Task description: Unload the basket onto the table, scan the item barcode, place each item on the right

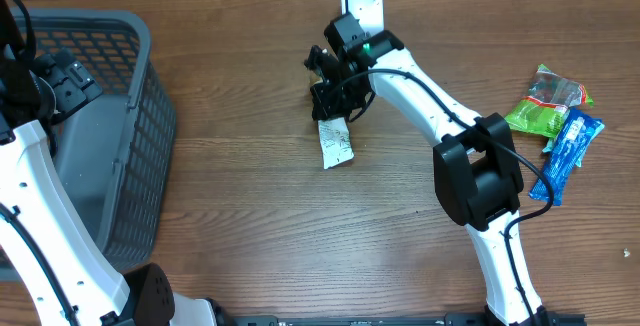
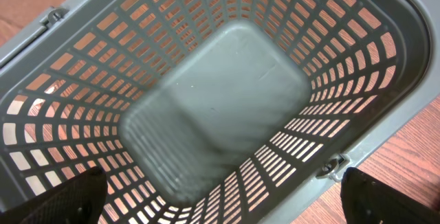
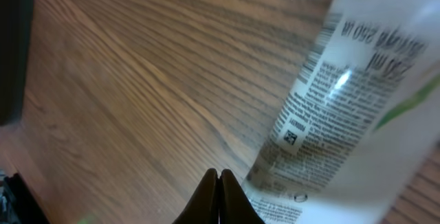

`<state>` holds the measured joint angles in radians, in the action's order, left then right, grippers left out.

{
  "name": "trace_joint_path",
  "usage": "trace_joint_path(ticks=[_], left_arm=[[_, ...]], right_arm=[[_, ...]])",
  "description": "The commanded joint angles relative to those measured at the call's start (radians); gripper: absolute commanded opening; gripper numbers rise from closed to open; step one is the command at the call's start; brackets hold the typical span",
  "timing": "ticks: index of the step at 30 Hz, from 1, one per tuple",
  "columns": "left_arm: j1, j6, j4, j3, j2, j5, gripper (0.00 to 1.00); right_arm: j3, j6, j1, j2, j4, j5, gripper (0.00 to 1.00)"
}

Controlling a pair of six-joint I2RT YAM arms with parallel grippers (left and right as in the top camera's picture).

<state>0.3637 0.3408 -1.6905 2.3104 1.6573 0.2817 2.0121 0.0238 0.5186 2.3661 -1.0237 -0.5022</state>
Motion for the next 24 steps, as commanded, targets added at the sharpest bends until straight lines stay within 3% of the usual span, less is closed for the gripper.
trace_joint_path(ticks=[1, 10, 19, 21, 24], left_arm=[[0.002, -0.004, 0.002, 0.0, 0.003, 0.013, 1.0], [0.002, -0.004, 0.001, 0.0, 0.003, 0.013, 0.99], [0.003, -0.004, 0.001, 0.0, 0.003, 0.013, 1.0], [0.002, -0.004, 0.001, 0.0, 0.003, 0.013, 1.0], [0.002, -0.004, 0.001, 0.0, 0.003, 0.013, 1.0]], right_arm=[[-0.087, 0.064, -0.022, 0.019, 0.056, -0.049, 0.04], [-0.218, 0.237, -0.134, 0.067, 0.205, -0.235, 0.04], [-0.182, 0.183, -0.138, 0.062, 0.192, -0.285, 0.05], [-0.15, 0.15, -0.138, 0.037, 0.152, -0.285, 0.13], [-0.067, 0.067, -0.151, -0.015, 0.047, -0.259, 0.39]])
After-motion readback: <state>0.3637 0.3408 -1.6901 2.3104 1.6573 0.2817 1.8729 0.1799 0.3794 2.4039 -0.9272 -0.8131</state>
